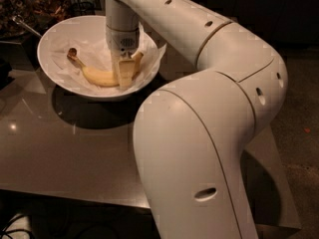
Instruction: Pick banana from white bowl
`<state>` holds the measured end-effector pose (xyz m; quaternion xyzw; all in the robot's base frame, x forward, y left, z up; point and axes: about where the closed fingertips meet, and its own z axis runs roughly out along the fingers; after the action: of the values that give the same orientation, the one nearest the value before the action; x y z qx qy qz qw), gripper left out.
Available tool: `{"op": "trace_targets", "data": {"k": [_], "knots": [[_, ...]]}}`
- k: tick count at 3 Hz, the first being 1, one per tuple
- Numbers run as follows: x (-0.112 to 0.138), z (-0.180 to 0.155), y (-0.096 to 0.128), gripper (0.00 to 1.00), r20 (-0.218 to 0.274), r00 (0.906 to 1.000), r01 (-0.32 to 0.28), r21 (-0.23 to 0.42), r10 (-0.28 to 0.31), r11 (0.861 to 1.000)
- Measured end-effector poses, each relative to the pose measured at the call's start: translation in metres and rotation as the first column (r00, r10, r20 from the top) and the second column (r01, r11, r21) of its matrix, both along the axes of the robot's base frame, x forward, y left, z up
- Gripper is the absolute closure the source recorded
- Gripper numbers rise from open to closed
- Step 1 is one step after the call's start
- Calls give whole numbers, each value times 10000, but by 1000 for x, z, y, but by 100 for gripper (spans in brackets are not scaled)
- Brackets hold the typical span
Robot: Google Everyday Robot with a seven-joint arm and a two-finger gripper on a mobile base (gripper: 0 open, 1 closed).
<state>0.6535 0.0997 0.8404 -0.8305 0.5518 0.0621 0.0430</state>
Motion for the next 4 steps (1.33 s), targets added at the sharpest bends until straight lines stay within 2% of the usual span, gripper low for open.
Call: {"op": "trace_targets", "data": {"k": [1,2,3,4], "knots": [[0,0,0,65,0,10000,0,0,0,10000],[0,0,0,88,0,10000,0,0,0,10000],[0,0,0,100,1,10000,0,1,0,10000],[-2,13,2,100,398,9992,27,318,-40,9995]]}}
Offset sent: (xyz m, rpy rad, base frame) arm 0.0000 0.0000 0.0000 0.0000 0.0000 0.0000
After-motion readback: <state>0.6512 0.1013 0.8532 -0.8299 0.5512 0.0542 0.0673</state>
